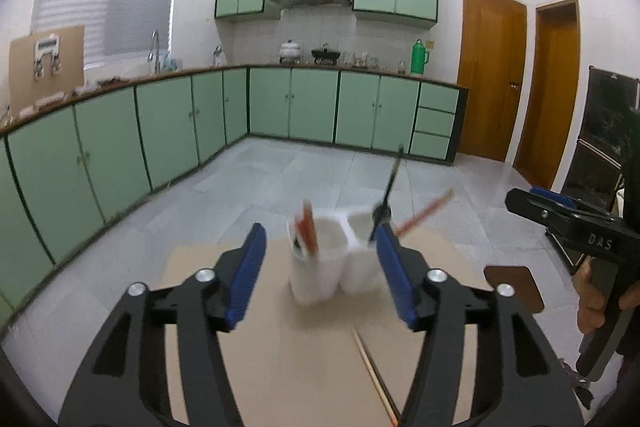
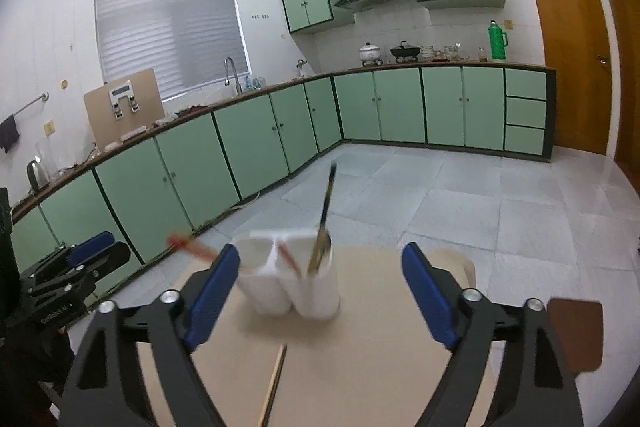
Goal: Organize utensils
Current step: 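Lower both chopsticks into the holder and open both tools, then move both open tools back to the last two chopsticks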
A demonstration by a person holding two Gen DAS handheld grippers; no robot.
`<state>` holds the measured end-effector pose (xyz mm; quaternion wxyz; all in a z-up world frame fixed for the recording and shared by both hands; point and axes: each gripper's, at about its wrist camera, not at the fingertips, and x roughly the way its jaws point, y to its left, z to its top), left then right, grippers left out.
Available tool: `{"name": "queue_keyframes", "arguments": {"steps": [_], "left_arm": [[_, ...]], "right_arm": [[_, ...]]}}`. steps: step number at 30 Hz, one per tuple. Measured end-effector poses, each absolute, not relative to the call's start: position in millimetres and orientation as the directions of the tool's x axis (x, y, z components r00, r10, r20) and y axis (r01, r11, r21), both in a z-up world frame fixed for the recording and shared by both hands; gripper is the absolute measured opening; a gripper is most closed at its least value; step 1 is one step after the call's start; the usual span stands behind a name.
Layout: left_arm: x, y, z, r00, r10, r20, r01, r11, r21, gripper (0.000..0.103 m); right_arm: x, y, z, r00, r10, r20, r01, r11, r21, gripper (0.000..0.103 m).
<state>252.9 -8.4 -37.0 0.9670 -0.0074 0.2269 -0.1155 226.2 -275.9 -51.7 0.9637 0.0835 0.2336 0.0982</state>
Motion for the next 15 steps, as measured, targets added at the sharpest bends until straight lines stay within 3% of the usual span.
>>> {"name": "queue_keyframes", "arguments": {"steps": [3,7,15], "left_arm": [[231,-5,-62,0.85,-0.211,-0.483,0.196,0.977,-0.082,0.067],[205,3,-95,0.833,-0.166,-0.528,0.152,0.986,-0.069,0.076],[171,12,-144,0.782,-0.132,-0.609,0.144,0.989,-0.03,0.078]], "right_arm": [[199,-270,-74,0.866,0.205,-0.455,-0.132,0.973,0.187,0.096],[176,-262,-98,0.846,0.195,-0.495,-0.121,0.977,0.178,0.097],[141,-242,-144,0.801,0.176,-0.573,-0.117,0.984,0.137,0.097]]}}
